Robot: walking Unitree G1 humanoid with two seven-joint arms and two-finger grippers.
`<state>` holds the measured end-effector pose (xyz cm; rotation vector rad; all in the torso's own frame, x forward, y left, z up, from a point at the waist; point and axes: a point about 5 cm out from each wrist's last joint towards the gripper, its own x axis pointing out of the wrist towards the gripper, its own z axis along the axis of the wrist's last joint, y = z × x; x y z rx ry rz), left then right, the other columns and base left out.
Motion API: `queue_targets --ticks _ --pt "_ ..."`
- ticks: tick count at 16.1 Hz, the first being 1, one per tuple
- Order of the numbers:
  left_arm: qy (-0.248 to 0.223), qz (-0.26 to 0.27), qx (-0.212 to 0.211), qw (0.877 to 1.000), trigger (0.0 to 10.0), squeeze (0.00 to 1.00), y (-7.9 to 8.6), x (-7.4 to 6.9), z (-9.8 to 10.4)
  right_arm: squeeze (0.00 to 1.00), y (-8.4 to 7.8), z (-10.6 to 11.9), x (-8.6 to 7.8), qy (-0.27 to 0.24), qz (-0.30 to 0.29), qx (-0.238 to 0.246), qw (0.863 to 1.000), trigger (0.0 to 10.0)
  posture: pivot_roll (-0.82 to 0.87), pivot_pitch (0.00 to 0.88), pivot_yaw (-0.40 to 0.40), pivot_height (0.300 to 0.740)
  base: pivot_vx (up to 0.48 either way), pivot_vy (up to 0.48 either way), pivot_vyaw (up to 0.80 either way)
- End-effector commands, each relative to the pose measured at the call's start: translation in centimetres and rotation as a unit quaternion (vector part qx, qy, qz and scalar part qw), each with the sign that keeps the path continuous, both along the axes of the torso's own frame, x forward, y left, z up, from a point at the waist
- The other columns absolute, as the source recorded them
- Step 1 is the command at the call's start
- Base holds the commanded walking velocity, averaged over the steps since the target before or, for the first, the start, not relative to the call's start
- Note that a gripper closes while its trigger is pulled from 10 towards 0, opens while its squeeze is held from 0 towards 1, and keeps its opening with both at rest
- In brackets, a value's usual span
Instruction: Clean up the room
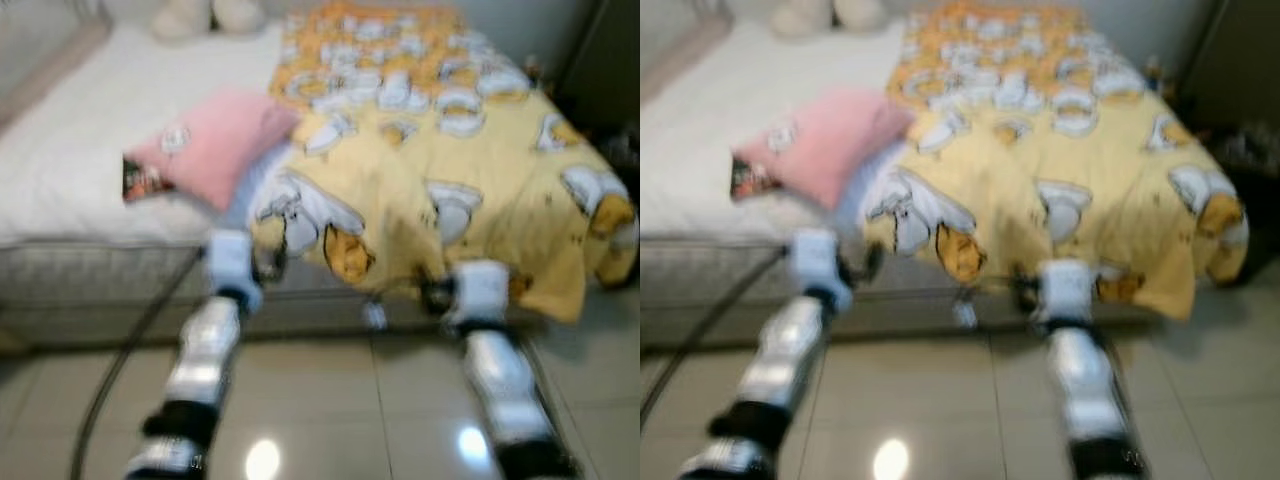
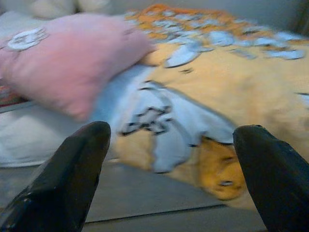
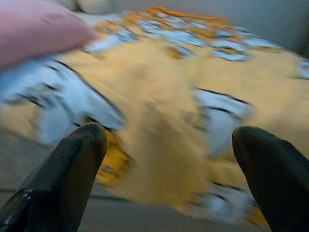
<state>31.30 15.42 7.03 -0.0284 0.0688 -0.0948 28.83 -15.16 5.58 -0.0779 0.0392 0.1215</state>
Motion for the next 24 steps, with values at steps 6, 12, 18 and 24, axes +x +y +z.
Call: queue_targets --ticks 6,12,18,24 --pt "-0.007 0.021 -0.019 1.000 10.0 0.00 -0.5 0.2 0.3 0.00 -1.1 -0.6 -0.2 0.010 -0.006 -0.014 1.000 10.0 -0.16 0.000 0.052 0.740 0.449 0.000 0.00" --pt "-0.011 0.014 -0.009 1.000 10.0 0.00 -0.7 0.5 0.5 0.00 -1.0 -0.6 0.0 0.010 -0.004 -0.011 1.000 10.0 -0.16 0.000 0.052 0.740 0.356 0.321 0.29" --pt "-0.036 0.015 -0.001 0.999 10.0 0.00 -0.7 0.8 1.4 0.00 -1.1 -0.7 -0.2 0.007 -0.003 -0.016 1.000 10.0 -0.16 0.000 0.051 0.740 0.371 0.304 0.00" --pt "-0.038 0.007 0.016 0.999 10.0 0.00 -0.7 1.2 1.8 0.00 -1.1 -0.7 -0.2 0.003 -0.010 -0.019 1.000 10.0 -0.17 0.000 0.055 0.740 0.456 0.052 -0.26"
